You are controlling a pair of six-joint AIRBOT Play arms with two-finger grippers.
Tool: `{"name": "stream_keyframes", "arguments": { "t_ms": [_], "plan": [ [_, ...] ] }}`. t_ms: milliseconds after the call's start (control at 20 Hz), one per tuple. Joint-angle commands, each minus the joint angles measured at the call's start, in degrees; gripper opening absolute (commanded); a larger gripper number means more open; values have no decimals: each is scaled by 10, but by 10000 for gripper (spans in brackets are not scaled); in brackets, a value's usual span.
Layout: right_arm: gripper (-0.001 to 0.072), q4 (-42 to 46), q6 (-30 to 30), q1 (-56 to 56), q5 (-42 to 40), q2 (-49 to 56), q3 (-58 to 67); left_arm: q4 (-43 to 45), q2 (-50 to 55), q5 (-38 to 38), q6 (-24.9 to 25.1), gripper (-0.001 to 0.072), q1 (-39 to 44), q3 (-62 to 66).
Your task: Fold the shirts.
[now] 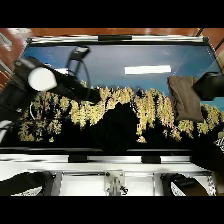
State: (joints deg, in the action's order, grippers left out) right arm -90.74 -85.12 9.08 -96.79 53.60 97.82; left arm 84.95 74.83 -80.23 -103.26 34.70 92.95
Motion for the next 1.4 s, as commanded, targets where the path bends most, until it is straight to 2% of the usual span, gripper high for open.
{"name": "stream_keyframes", "arguments": {
  "t_ms": [0,100,150,350,500,650,800,900,1100,1150,1250,1300,1350],
  "plan": [
    [683,-92,-15,0,-26,47,-27,12,-38,-116,21,720,-80,-33],
    [683,-99,-19,0,-26,75,-80,-5,-74,-93,20,720,-92,-133],
    [683,-99,-26,0,-21,86,-112,-38,-95,-59,17,720,-93,-200],
    [683,-103,-31,0,53,109,-252,-225,-138,155,12,720,-92,-438],
    [682,-113,-30,0,109,124,-331,-341,-130,305,50,720,-73,-517],
    [682,-140,-30,0,129,156,-372,-399,-105,401,84,720,-31,-521],
    [682,-163,-37,0,145,191,-376,-425,-81,449,87,719,4,-521],
    [682,-171,-37,0,179,213,-376,-448,-64,455,103,715,22,-521],
    [682,-215,-40,0,228,266,-376,-460,-35,456,103,698,49,-521],
    [682,-228,-42,0,239,276,-376,-460,-33,458,106,580,52,-521],
    [682,-254,-42,0,269,292,-376,-460,-32,458,111,219,51,-521],
    [681,-266,-42,0,282,298,-376,-460,-33,459,111,92,51,-521],
    [681,-277,-42,0,292,307,-376,-460,-33,462,112,39,51,-521]
  ]
}}
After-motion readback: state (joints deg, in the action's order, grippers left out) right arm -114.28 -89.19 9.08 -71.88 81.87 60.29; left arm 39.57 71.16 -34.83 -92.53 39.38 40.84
